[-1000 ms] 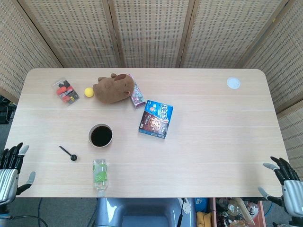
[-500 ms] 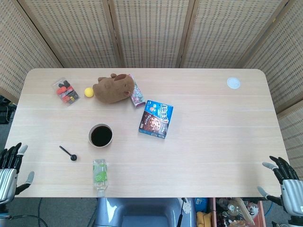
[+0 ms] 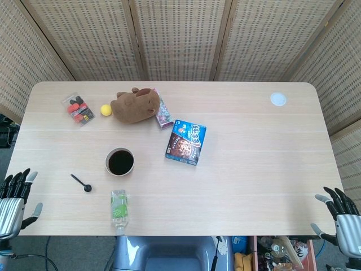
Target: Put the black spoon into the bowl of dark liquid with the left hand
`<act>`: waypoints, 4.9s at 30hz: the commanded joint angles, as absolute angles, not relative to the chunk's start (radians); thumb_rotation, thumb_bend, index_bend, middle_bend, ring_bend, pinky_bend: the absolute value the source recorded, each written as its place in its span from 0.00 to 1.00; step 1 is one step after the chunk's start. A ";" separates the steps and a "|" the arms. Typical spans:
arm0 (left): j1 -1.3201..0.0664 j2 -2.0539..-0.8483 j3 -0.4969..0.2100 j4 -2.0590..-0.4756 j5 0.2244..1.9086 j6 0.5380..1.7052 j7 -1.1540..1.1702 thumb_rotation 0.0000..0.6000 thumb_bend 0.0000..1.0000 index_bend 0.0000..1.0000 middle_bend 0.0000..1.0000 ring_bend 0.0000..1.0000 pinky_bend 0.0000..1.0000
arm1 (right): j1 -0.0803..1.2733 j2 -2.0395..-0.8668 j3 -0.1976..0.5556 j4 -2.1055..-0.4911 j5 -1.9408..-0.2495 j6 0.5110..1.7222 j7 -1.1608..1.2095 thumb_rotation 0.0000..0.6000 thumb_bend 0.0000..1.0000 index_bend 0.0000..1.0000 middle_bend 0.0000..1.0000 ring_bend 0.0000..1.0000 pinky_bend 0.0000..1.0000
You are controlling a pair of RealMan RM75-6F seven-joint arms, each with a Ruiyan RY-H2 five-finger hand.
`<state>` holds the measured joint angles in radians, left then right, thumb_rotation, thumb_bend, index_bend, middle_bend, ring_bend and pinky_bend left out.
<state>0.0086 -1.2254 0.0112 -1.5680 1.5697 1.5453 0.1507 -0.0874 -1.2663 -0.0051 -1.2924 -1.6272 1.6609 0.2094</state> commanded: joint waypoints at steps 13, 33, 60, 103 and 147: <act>-0.105 -1.214 -0.006 -1.501 1.575 1.389 0.242 1.00 0.39 0.20 0.42 0.27 0.40 | -0.091 -1.270 -0.008 -1.296 -1.619 1.657 0.219 1.00 0.30 0.29 0.23 0.11 0.21; -0.297 -1.260 -0.041 -1.358 1.472 1.083 0.311 1.00 0.38 0.40 0.77 0.57 0.63 | -0.096 -1.268 -0.011 -1.294 -1.609 1.655 0.241 1.00 0.30 0.29 0.23 0.11 0.21; -0.412 -1.462 -0.046 -1.047 1.380 0.909 0.235 1.00 0.24 0.51 0.78 0.58 0.63 | -0.103 -1.268 -0.011 -1.275 -1.589 1.641 0.268 1.00 0.30 0.29 0.23 0.11 0.21; -0.489 -1.567 -0.021 -0.902 1.353 0.826 0.238 1.00 0.35 0.54 0.78 0.58 0.63 | -0.115 -1.270 -0.010 -1.267 -1.558 1.614 0.272 1.00 0.30 0.29 0.23 0.11 0.21; -0.507 -1.583 -0.017 -0.904 1.300 0.787 0.287 1.00 0.39 0.58 0.78 0.58 0.63 | -0.130 -1.269 -0.007 -1.260 -1.549 1.617 0.280 1.00 0.30 0.29 0.23 0.11 0.21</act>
<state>-0.5071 -1.5835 -0.0171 -0.9033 1.3001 0.7870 0.2873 -0.1301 -1.2689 -0.0072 -1.2599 -1.5494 1.6167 0.2800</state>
